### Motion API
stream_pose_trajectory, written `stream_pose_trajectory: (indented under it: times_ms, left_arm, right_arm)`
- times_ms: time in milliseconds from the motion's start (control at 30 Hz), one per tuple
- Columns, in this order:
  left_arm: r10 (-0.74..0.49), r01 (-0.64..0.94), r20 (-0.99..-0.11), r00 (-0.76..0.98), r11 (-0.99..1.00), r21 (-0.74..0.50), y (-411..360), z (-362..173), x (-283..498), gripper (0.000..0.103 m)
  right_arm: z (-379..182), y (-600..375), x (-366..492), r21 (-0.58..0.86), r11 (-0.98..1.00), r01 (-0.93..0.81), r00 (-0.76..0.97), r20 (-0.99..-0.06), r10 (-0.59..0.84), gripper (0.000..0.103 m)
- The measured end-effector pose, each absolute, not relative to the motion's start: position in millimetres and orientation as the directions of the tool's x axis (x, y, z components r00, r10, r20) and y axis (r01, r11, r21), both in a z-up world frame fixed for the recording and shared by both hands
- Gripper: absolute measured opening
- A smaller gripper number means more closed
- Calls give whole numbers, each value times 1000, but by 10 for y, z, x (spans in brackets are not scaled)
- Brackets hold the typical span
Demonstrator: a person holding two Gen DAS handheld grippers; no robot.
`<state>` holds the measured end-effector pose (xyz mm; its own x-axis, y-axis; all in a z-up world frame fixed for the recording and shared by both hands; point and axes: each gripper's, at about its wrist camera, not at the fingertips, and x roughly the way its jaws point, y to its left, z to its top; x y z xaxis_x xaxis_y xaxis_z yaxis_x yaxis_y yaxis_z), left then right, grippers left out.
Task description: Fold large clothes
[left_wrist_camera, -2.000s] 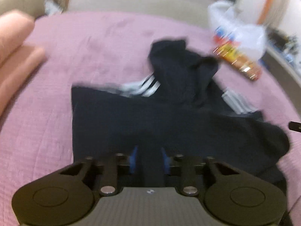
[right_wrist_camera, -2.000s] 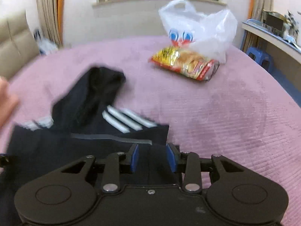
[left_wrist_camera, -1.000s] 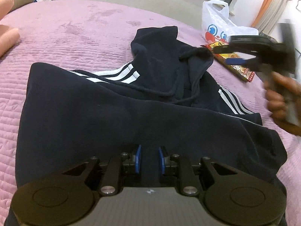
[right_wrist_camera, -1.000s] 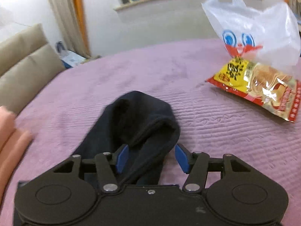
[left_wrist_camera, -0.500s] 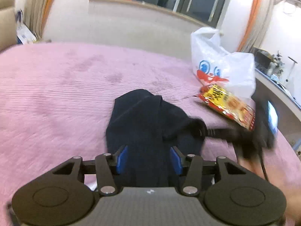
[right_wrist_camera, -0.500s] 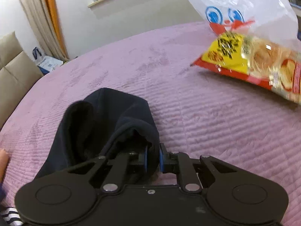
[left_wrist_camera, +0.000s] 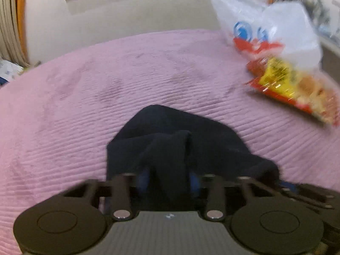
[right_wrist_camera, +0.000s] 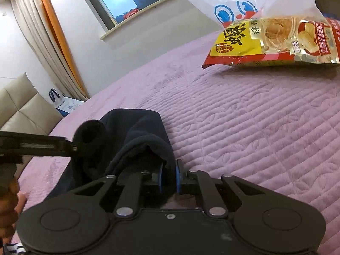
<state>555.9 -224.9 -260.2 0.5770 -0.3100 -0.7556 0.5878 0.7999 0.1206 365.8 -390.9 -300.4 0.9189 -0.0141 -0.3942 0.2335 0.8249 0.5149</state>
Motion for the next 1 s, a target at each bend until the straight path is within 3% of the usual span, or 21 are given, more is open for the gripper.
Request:
stream_pose_trajectory:
  times_ms: [133,267,333,433,500,567,600,633,700,767,867,933,1000]
  left_arm:
    - [-339,547,-673,657,829,116,-1864,-2487,5480,10]
    - [-365,453,-615,698,891,-15,-979,-2316,5428,9]
    - [-387,466,-651,653,883,-58,-620,-2417,5472,9]
    - [-285,497,-730,621,864,84,-507,-2704,5394,9]
    - [-265,524,-752,603,842,124,-484,-2807,5328,14]
    - [-301,558,-769,563,826,86,-412,-2749,5293,19]
    - [-334,594,-782,526,803,57,-365,-2691,5279,19]
    - [-369,645,-798,477,764,33,-315,-2626,5253,26]
    - [-397,728,-832,387,686,11,-220,-2525,5184,35]
    - [-412,754,-820,398,656,37,-101,-2375,5144,36]
    - [-503,685,-733,457,725,-71,-63,-2159,5351,52]
    - [-554,624,-692,463,758,-189,-222,-2184,5586,55]
    - [-519,580,-712,473,792,-192,-496,-2339,5775,55]
  right_arm:
    - [-3019,-3911,3673,510,829,231,919,-394,-14,8]
    - [-3014,-3905,3653,507,830,231,920,-391,-16,8]
    - [-3011,-3896,3642,506,831,231,920,-391,-18,8]
    - [-2981,-3850,3654,476,845,243,914,-404,-36,8]
    - [-2890,-3793,3661,432,864,258,901,-431,-53,9]
    - [-2755,-3766,3590,389,887,247,885,-463,-43,13]
    - [-2688,-3757,3511,358,903,238,876,-480,-40,23]
    - [-2629,-3758,3415,333,918,217,866,-499,-24,31]
    - [-2516,-3812,3193,348,928,132,857,-511,70,64]
    - [-2366,-3856,3030,365,927,80,874,-473,111,71]
    - [-2129,-3888,3163,352,931,95,915,-399,57,80]
    - [-2118,-3889,3516,348,931,111,903,-426,52,81]
    - [-2233,-3880,3901,347,923,168,859,-511,35,81]
